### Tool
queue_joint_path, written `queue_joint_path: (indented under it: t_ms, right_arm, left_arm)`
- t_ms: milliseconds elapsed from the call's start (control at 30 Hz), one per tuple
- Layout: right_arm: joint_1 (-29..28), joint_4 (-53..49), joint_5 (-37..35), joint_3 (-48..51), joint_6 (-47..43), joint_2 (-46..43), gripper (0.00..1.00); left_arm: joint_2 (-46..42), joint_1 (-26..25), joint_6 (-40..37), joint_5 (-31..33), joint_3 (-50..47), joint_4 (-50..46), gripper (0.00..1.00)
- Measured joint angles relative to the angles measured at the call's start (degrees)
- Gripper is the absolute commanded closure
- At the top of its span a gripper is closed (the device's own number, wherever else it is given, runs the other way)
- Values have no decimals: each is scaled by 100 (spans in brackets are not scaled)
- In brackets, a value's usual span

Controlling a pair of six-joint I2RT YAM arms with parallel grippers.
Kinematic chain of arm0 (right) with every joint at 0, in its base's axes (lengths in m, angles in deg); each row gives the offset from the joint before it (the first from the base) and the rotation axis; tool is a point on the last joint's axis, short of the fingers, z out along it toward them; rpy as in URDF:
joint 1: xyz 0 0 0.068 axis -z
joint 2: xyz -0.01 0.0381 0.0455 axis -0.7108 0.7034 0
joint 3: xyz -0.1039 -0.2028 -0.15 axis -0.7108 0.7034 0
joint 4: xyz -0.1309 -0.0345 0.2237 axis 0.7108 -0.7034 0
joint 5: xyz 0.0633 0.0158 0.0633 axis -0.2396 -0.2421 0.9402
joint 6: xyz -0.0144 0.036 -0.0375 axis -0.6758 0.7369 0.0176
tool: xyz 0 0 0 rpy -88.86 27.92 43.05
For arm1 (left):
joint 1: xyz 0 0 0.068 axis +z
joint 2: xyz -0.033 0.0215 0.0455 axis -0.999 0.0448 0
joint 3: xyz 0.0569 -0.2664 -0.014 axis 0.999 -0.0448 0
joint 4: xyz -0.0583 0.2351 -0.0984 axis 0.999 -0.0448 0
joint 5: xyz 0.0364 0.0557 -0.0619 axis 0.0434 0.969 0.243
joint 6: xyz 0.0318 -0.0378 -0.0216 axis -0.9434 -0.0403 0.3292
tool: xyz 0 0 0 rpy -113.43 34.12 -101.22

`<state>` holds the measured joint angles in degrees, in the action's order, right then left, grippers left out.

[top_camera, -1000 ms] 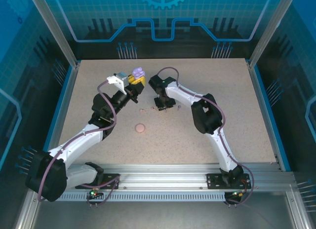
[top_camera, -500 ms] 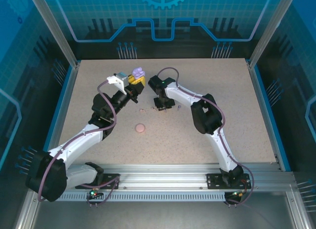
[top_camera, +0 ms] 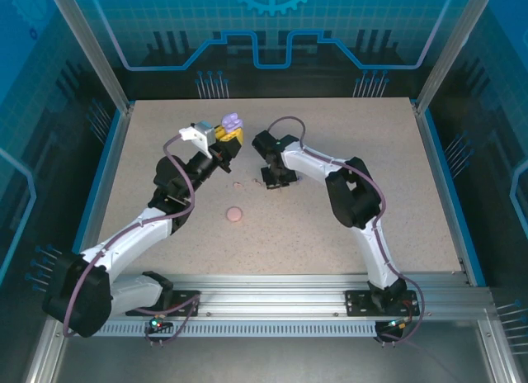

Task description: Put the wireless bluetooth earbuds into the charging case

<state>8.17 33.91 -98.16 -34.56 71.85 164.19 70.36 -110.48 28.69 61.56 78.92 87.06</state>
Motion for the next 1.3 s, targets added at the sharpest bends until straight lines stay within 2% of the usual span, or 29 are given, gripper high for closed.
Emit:
queue_joint_path:
  t_ms: [200, 500, 967, 1300]
  right_arm:
    - [4, 31, -4, 420, 35, -560, 87]
    - [74, 129, -66, 695, 28, -2264, 87]
    - [155, 195, -236, 9, -404, -4245, 86]
    - [87, 1082, 234, 328, -621, -5171, 85]
  left_arm:
    - [0, -9, -2, -4, -2, -9, 100]
    - [15, -138, -160, -96, -236, 13, 100]
    - [164, -861, -868, -166, -269, 160, 100]
    - [636, -1178, -1224, -127, -92, 133, 100]
